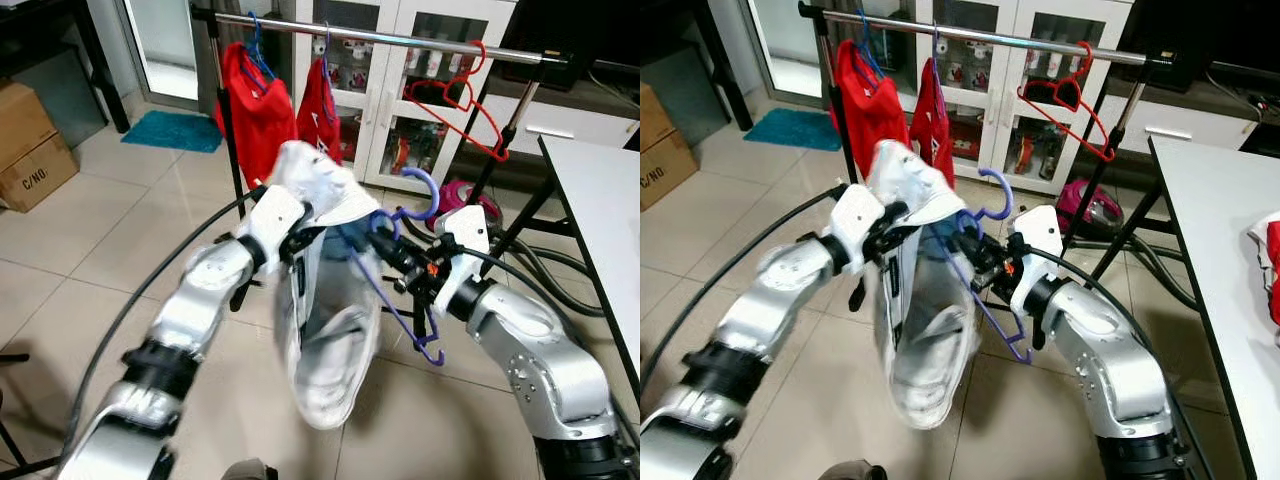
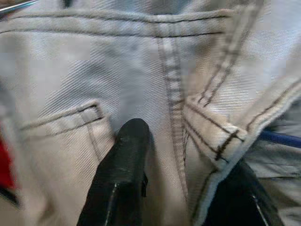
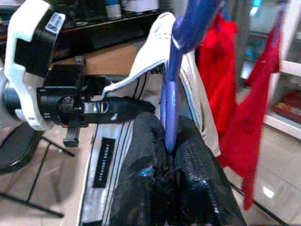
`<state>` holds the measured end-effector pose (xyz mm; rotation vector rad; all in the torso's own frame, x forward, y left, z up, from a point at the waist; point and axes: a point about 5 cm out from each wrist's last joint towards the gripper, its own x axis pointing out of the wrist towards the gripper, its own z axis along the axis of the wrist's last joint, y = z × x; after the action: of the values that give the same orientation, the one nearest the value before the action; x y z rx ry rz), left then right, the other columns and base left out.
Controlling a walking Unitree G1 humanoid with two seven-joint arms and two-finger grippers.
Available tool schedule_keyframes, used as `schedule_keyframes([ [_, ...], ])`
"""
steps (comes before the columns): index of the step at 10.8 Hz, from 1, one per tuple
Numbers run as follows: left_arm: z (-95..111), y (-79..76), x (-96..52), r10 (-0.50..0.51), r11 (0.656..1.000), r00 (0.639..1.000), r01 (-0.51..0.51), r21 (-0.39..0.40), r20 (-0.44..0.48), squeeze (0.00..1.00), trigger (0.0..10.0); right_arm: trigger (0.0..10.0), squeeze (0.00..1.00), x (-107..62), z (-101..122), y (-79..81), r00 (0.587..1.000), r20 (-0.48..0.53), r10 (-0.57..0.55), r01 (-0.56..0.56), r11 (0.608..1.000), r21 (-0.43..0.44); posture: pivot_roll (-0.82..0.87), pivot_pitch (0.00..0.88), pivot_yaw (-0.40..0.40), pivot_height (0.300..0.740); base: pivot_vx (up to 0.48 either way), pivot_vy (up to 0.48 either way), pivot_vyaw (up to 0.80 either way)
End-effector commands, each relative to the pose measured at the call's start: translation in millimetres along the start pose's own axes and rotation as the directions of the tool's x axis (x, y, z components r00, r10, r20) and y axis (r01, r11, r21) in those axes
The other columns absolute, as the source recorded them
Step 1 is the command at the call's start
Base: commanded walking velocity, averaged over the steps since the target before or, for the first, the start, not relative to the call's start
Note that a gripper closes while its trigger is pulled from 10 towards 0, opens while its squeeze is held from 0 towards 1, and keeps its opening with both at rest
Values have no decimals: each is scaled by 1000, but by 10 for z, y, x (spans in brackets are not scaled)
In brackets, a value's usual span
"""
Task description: Hang hanger
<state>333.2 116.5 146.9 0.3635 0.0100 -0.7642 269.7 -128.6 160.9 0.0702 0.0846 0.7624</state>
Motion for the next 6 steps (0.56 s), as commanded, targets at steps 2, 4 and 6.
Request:
schedule_keyframes([
  [2,97,-58,-93,-121,993,992,121,3,38,0,0,0,0,-56,133,45,991,65,114,-110,992,-60,44,0,-29,740,0,0,0],
  [4,114,-114,-257,-230,973,973,230,9,-6,0,0,0,0,-85,107,-20,987,-8,159,-159,980,-121,46,0,-23,740,0,0,0],
  [6,117,-139,-305,-249,969,968,249,-2,-19,0,0,0,0,-75,86,-30,983,-35,182,-185,973,-137,51,0,-25,740,0,0,0],
])
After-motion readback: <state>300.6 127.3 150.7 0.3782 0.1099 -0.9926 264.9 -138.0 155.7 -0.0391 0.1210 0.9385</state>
